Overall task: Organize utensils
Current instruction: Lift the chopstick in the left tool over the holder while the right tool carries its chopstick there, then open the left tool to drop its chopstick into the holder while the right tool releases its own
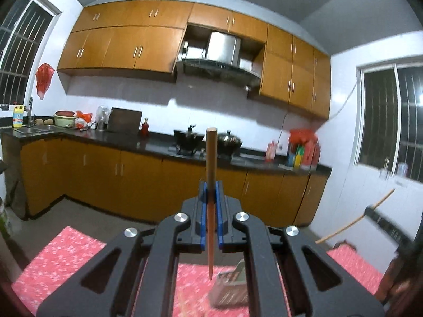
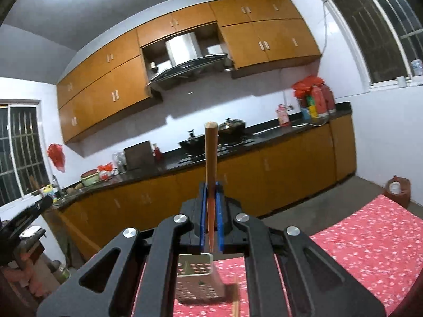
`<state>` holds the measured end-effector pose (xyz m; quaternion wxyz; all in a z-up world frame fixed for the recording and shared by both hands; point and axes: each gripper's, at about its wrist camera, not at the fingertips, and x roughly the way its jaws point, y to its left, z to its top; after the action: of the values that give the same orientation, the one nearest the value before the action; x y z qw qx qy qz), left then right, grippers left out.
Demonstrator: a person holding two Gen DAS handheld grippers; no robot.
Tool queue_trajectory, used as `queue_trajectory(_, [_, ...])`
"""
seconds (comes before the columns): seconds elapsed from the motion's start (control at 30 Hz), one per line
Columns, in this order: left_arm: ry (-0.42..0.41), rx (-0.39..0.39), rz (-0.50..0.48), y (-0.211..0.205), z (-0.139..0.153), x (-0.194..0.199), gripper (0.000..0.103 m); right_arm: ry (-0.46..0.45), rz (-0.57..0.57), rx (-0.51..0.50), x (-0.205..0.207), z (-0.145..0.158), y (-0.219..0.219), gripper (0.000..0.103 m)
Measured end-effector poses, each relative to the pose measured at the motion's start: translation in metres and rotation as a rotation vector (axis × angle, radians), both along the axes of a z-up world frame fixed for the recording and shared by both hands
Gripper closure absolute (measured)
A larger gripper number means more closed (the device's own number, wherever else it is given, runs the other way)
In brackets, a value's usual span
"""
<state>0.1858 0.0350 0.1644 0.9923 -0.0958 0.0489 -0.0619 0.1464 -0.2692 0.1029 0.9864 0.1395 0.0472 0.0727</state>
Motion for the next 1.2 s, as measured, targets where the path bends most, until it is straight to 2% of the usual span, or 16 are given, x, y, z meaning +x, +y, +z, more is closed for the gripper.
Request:
queue_trajectory(0.13, [-0.008,-0.028,-0.018,-0.016,-0.002,0.017,0.096,0.024,0.031,-0.031,0.011,-0.012,0.014,0.096])
queue_trajectory(0.27, [0.015,-0.034,-0.039,-0.029,-0.017,0.034,0.096,0.081,0.051,-0.043,0.027,-0.025,0.019,0.096])
queue_trajectory(0.57, [0.175,-0.002,-0.070,-0.049,-0.074,0.073,0.095,0.208,0.080,-0.057,0.052,-0.053,0.028,0.095])
queue_trajectory(0.67, [0.214,-0.005,-0.075,-0.047,-0.086,0.077,0.086,0.218,0.087,-0.063,0.051,-0.055,0.031,0.089])
queue_trajectory(0.73, [0.217,-0.005,-0.072,-0.045,-0.088,0.075,0.075,0.208,0.078,-0.059,0.047,-0.054,0.031,0.061])
queue_trajectory(0.77, [0.213,-0.006,-0.070,-0.044,-0.087,0.073,0.074,0.194,0.073,-0.056,0.044,-0.052,0.031,0.059])
queue_trajectory(0.93, [0.187,-0.028,-0.071,-0.031,-0.079,0.054,0.069,0.143,0.056,-0.045,0.025,-0.041,0.023,0.058])
queue_trajectory(1.03, [0.174,-0.044,-0.061,-0.018,-0.077,0.037,0.065,0.127,0.019,-0.042,0.009,-0.044,0.010,0.058])
queue_trajectory(1.1, [0.177,-0.055,-0.044,-0.006,-0.079,0.023,0.063,0.150,-0.017,-0.052,0.005,-0.053,0.002,0.058])
queue_trajectory(1.2, [0.216,-0.056,-0.004,0.013,-0.092,0.007,0.057,0.263,-0.073,-0.067,0.009,-0.085,-0.015,0.058])
